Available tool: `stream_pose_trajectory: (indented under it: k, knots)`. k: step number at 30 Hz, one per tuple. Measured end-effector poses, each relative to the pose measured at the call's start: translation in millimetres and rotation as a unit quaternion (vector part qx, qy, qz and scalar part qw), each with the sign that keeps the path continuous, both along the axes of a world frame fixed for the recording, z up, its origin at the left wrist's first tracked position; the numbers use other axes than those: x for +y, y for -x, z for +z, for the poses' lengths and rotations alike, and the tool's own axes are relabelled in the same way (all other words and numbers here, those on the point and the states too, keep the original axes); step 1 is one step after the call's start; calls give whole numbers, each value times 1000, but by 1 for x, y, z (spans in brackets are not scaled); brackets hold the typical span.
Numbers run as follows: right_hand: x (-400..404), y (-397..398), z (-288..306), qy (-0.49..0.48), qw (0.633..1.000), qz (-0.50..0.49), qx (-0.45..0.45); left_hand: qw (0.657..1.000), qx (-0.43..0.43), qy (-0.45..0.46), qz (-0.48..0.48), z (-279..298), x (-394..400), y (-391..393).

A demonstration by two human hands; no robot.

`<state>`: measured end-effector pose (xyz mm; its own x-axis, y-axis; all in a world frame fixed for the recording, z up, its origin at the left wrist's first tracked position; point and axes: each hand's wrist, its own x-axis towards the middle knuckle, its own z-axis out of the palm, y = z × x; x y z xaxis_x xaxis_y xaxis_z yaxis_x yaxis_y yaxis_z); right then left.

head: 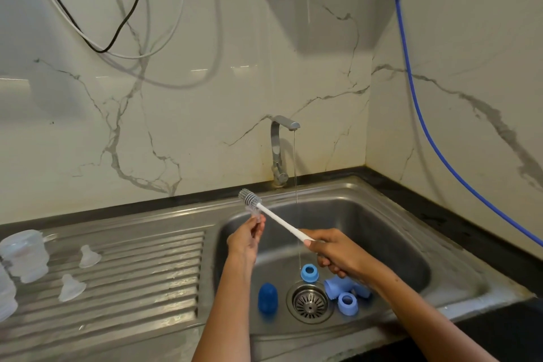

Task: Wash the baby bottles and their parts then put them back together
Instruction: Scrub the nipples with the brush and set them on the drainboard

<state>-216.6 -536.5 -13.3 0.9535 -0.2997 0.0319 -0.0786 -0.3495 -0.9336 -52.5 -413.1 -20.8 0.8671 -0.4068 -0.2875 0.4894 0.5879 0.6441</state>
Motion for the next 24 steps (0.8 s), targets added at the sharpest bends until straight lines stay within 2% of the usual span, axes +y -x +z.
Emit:
stream_pose_trajectory:
  k: [5,12,18,24]
  knots:
    - [-15,12,2,-27,997,17,66,998,33,-1,57,-1,7,-5]
    - [-22,20,4,-33,994,47,97,987,87,39,126,-4,14,-7]
    - [-17,18,0,4,997,38,61,985,27,-46,162,5,7,-2]
    - [-13,17,-2,13,999,35,36,984,7,-45,172,6,10,-2]
